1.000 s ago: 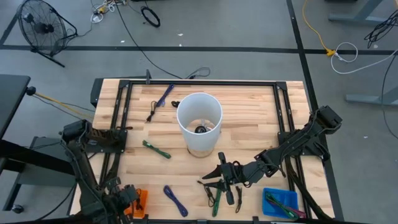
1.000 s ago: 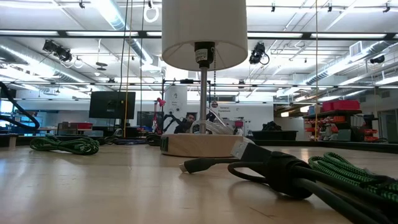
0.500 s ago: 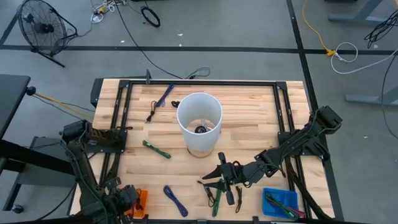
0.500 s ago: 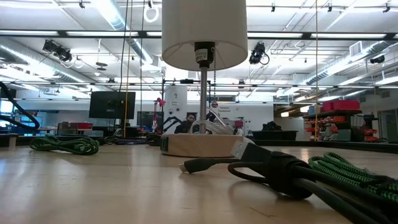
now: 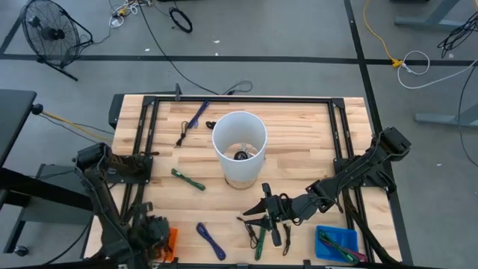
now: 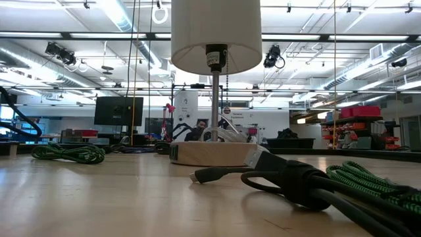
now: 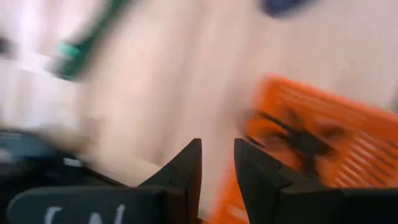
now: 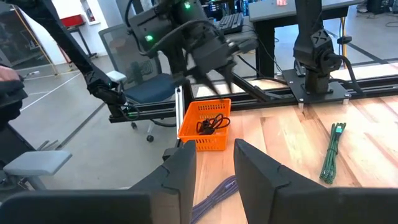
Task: Pick & Place USB Port
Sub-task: Put the black and green charger cable into the blue bin
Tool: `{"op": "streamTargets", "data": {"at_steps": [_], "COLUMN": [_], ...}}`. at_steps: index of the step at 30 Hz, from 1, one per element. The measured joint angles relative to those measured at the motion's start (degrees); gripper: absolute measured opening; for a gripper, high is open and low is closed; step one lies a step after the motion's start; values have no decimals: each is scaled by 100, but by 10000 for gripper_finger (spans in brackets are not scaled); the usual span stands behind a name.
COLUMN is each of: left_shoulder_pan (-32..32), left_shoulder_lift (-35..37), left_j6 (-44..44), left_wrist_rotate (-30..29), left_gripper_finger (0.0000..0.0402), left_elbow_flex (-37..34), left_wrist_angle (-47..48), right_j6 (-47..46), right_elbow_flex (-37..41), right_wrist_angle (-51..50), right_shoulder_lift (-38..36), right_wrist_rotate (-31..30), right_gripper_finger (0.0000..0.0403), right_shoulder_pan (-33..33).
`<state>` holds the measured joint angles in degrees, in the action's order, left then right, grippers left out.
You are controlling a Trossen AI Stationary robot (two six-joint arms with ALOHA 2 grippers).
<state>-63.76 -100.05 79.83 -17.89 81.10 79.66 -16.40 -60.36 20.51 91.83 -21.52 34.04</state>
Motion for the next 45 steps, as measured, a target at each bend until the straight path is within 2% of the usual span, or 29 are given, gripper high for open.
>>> {"op": "streamTargets", "data": {"at_steps": [4, 6, 10, 17, 20, 24, 28, 33, 36, 45], "left_shoulder_pan": [404, 659, 1266, 2156, 2472, 2760, 3100, 3678, 3971, 4449], "left_shoulder_lift": [4, 33, 161, 476, 843, 1603, 2470, 3077, 3099, 3095], "left_j6": [-272, -664, -1564, -2728, -3068, -3423, -4393, -5791, -6132, -6115], "left_wrist_rotate": [-771, -1110, -1420, -1596, -1469, -1119, -839, 325, 643, 514], "left_gripper_finger": [89, 85, 76, 61, 56, 53, 53, 52, 52, 53], "left_elbow_flex": [0, 0, 0, -158, -708, -1793, -2914, -3946, -4300, -4489], "left_wrist_angle": [854, 978, 877, 815, 468, -283, -1927, -3600, -3590, -4136], "right_j6": [0, 0, 0, 0, 0, 1, 2, 2, 2, 46], "right_elbow_flex": [0, 0, 0, 0, 0, 0, 0, 0, 0, 0], "right_wrist_angle": [0, 1, 1, -6, -43, -50, -48, -37, -30, -48], "right_shoulder_lift": [0, 0, 0, 0, -1, 0, 0, 0, -2, -2], "right_wrist_rotate": [0, 0, 2, 13, 14, 15, 13, 10, 9, 5], "right_gripper_finger": [107, 107, 107, 107, 107, 107, 107, 107, 107, 107], "right_shoulder_pan": [2, 1, 2, 2, 4, 7, 0, -18, -24, -24]}}
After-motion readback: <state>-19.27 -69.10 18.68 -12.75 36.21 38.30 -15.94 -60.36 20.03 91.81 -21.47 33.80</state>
